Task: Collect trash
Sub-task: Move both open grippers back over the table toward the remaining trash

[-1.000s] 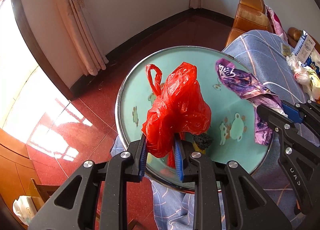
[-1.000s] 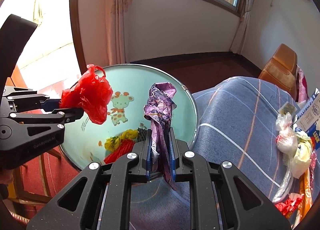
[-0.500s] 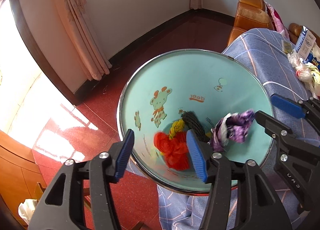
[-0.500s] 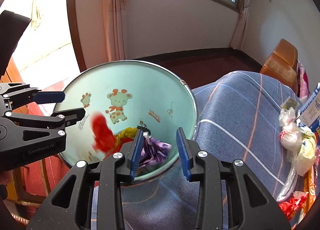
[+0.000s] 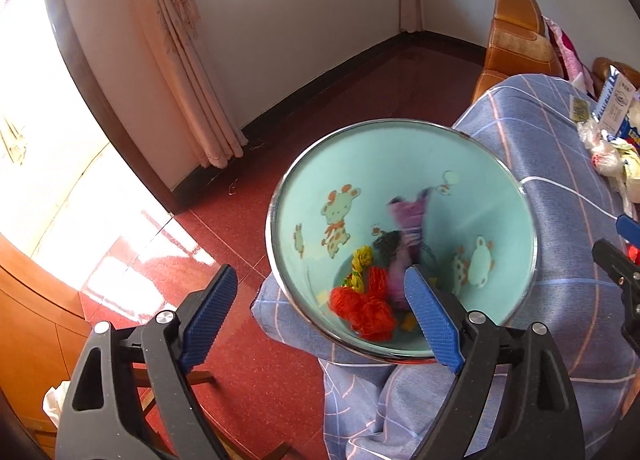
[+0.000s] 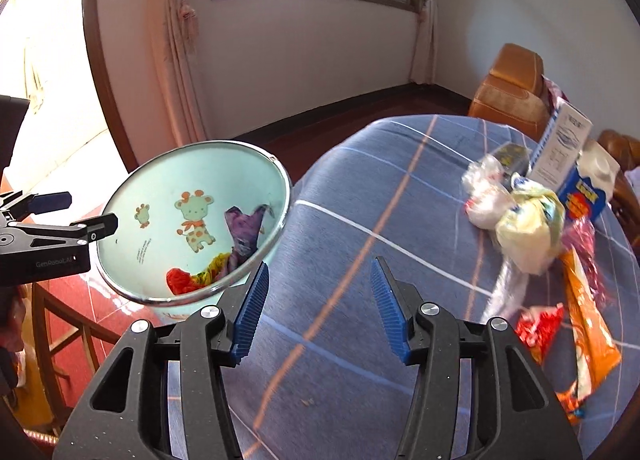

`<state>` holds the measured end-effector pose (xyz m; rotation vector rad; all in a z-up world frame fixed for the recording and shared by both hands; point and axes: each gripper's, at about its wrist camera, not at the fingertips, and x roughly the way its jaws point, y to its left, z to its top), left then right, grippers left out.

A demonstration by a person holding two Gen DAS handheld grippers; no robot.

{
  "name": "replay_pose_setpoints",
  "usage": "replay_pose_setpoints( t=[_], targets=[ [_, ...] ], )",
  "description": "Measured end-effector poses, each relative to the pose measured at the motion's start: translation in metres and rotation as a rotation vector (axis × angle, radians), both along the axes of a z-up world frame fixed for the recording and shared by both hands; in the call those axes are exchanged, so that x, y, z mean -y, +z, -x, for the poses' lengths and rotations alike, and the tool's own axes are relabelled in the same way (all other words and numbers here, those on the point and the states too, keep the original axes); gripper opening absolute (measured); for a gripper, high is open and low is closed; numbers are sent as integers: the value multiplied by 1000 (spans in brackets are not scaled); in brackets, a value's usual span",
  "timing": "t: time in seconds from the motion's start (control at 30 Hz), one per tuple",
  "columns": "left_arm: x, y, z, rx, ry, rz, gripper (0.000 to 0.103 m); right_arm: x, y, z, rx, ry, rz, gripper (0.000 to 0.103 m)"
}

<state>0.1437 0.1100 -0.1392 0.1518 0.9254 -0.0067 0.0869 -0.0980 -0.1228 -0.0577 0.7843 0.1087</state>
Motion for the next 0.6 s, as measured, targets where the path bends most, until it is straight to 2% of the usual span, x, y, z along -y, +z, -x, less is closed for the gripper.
replay_pose_setpoints(
  t=[0.17, 0.43, 0.6],
  targets=[
    [21, 5, 11, 17, -55, -8, 85, 14, -2, 22, 2, -22, 16, 53],
    [61, 2, 24, -2, -142, -13, 85, 55, -2, 55, 7, -118, 20, 53],
    [88, 1, 35, 0, -212, -18, 85, 82, -4, 78, 4, -177, 16, 48]
  ],
)
